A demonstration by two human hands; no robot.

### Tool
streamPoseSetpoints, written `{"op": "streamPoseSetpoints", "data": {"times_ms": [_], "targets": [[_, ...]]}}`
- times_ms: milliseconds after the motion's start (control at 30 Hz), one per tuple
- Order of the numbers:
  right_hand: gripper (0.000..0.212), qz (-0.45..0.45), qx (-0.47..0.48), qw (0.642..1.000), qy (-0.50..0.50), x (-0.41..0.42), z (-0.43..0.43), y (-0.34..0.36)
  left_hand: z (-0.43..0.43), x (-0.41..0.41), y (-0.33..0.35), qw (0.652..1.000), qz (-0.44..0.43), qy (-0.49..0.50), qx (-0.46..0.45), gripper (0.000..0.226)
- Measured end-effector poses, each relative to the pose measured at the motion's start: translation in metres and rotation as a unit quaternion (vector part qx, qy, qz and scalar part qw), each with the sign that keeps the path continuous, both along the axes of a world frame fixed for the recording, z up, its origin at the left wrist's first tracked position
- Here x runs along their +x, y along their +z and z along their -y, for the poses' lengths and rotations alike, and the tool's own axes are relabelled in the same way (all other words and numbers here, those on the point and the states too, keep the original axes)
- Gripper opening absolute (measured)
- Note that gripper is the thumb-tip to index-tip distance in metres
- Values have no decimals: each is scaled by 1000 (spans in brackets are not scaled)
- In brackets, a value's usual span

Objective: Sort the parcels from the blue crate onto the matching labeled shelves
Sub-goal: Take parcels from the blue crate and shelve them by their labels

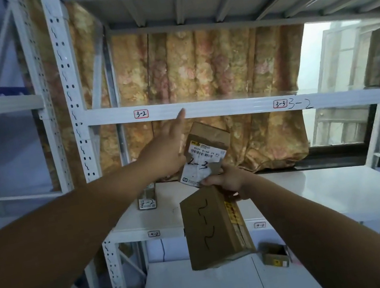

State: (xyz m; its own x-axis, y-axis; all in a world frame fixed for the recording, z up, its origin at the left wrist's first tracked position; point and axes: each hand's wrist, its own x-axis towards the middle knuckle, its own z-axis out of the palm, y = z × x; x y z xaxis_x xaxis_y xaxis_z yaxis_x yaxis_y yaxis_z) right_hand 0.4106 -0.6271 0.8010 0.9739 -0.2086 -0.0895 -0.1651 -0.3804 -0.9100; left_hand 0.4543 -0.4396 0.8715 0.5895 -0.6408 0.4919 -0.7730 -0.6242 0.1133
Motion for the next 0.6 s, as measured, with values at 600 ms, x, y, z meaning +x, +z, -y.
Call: {"op": "streamPoseSetpoints", "data": {"times_ms": [600], "targets": [[98,10,-209,977,-40,23,-42,-15,5,7,-25,970,-109,127,-176,87]]}}
